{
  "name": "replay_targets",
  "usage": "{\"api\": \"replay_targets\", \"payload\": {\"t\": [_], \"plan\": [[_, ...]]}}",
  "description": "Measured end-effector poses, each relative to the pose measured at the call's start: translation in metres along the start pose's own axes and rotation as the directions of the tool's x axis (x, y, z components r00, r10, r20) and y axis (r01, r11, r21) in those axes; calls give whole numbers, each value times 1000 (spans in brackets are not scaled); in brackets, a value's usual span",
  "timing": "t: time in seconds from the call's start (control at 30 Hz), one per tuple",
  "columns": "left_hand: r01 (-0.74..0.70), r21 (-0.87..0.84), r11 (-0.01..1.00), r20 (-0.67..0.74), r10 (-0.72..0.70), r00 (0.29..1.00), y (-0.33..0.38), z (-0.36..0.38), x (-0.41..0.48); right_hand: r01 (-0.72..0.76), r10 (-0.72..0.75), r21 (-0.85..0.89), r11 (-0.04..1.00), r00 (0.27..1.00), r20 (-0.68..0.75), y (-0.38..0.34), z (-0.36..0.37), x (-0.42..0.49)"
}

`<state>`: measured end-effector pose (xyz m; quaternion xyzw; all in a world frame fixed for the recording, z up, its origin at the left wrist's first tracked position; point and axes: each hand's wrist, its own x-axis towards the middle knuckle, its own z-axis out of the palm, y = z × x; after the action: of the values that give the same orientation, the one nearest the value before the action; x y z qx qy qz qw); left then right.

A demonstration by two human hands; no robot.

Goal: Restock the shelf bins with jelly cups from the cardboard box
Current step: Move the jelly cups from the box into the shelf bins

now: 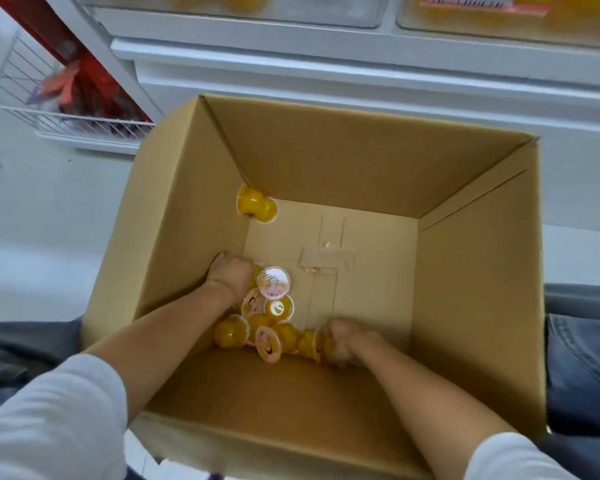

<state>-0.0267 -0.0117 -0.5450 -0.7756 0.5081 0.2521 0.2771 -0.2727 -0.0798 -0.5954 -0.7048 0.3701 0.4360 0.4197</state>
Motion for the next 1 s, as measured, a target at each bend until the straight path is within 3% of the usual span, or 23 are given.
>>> {"api": "replay_targets", "payload": {"t": [0.07,0.1,0.17,0.2,0.27,0.3,0.37,0.53,0.6,0.7,0.83,0.93,1.0], "plan": [[111,-410,905,23,-112,993,2,-20,-8,8,-5,78,997,999,-35,-4,-17,-15],[173,-642,747,84,-155,984,3,-34,-14,8,9,191,982,996,-86,-5,-28,-25],[246,-936,251,230,-95,969,9,-63,-26,88,7,381,920,970,-242,-8,-55,-39],[295,-955,5,295,-4,955,12,-80,-33,146,17,465,873,944,-328,-10,-72,-48],[359,-864,-354,316,175,933,18,-111,-43,264,81,615,743,877,-474,-19,-110,-76],[358,-813,-459,281,228,932,21,-128,-48,299,122,651,698,846,-519,-23,-129,-94],[303,-788,-537,176,276,945,28,-162,-56,384,143,681,624,801,-582,-29,-162,-131],[117,-838,-533,-115,383,917,47,-253,-94,612,60,536,582,625,-778,-34,-219,-226],[-23,-890,-456,-196,337,921,58,-286,-109,701,97,429,570,461,-882,-35,-239,-254],[-311,-930,-197,-333,90,938,77,-331,-122,762,99,205,614,184,-978,-35,-268,-295],[-572,-808,143,-587,-116,801,86,-386,-126,706,41,-8,708,-53,-998,-25,-307,-336],[-644,-666,376,-715,-77,695,81,-429,-125,585,0,-82,807,-138,-990,-10,-341,-349],[-609,-590,530,-738,-48,673,76,-456,-117,550,13,-96,830,-192,-981,1,-363,-353]]}}
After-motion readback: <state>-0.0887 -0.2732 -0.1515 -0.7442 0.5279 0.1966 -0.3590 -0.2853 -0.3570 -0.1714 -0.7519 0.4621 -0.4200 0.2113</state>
